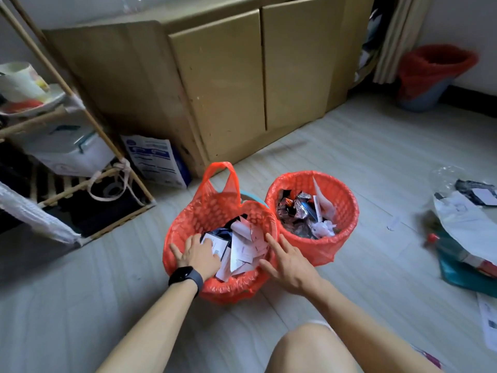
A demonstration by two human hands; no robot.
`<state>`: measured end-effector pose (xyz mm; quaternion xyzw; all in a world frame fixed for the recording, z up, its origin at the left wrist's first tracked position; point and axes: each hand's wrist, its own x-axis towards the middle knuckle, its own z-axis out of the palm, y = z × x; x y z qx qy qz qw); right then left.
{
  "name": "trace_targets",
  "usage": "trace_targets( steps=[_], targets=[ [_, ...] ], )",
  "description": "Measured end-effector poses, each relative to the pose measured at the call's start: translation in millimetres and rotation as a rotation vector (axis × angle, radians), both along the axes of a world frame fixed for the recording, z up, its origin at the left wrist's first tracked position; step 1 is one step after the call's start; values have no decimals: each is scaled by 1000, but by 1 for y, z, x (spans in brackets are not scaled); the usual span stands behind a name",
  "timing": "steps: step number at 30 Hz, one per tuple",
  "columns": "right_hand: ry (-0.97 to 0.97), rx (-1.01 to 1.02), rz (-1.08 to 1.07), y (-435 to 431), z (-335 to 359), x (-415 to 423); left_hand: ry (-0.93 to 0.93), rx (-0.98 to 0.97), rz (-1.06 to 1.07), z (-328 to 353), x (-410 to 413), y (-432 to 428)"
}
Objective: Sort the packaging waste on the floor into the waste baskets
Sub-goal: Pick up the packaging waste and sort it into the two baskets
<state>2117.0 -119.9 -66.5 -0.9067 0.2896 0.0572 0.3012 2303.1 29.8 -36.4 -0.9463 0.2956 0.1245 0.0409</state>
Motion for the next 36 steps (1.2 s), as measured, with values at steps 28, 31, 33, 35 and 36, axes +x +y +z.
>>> trace_targets(
  steps=[28, 31, 33, 35, 36],
  targets=[
    [81, 367, -1338, -79, -72, -475, 361, 268, -1209, -58, -401, -270],
    [79, 388, -1426, -75, -98, -498, 421, 346, -1174, -93, -418, -274],
    [121, 379, -1457, -81, -115, -514, 445, 370, -1169, -114, -431, -283],
    [179, 341, -1472, -94, -131, -528, 440, 368, -1183, -132, -446, -296],
    [205, 314, -1476, -101, -139, -534, 436, 364, -1193, -140, -453, -303]
  ],
)
